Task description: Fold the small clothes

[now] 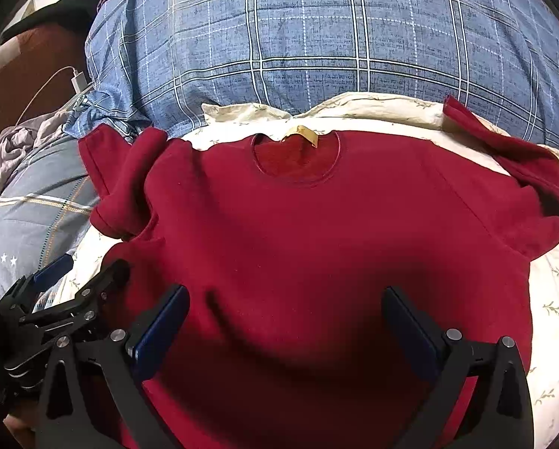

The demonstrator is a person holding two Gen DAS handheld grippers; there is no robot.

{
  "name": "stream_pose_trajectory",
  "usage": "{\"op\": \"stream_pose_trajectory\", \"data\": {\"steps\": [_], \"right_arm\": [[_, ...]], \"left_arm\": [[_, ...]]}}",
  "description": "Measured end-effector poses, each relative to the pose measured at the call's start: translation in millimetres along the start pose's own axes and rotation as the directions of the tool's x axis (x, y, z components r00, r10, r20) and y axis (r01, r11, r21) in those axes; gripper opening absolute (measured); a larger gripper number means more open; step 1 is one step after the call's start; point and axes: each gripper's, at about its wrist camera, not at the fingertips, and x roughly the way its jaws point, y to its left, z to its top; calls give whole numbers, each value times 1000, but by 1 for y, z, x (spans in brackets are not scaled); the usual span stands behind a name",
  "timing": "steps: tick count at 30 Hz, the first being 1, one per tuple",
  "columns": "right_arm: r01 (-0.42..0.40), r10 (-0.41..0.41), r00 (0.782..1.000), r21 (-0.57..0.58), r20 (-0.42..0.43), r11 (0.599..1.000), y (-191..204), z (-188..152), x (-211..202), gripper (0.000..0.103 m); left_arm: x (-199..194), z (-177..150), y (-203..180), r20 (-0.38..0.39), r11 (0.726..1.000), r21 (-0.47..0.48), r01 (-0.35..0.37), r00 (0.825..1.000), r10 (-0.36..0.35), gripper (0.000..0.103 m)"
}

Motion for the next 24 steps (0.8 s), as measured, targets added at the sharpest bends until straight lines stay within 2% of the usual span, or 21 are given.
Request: {"op": "stream_pose_trajectory", "data": {"steps": [11,24], "right_arm": [[2,-2,1000,13,-5,1000,-1,0,2,103],[-6,5,1000,-29,-15,1000,11,0,4,103]], "left_arm": [[-9,3,12,37,1000,-22,0,999,1,96],[-13,10,42,55,991,-129,-27,998,35,96]]}}
